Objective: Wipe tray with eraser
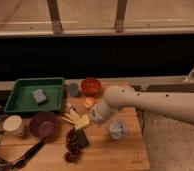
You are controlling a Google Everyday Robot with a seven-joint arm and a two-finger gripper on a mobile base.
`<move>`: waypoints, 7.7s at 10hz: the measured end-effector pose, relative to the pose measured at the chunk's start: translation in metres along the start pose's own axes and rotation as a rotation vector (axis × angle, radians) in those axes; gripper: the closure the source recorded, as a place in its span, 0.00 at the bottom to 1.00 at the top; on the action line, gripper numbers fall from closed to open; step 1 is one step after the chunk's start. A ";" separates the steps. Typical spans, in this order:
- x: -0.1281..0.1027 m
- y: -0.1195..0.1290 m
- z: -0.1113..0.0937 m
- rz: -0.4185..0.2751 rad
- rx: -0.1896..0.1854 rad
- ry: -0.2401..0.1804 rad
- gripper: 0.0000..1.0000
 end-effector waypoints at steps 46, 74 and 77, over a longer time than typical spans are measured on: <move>-0.030 -0.027 0.100 0.057 0.140 -0.021 1.00; -0.203 0.061 -0.013 -0.240 -0.011 -0.201 1.00; -0.225 0.077 0.003 -0.283 -0.013 -0.208 1.00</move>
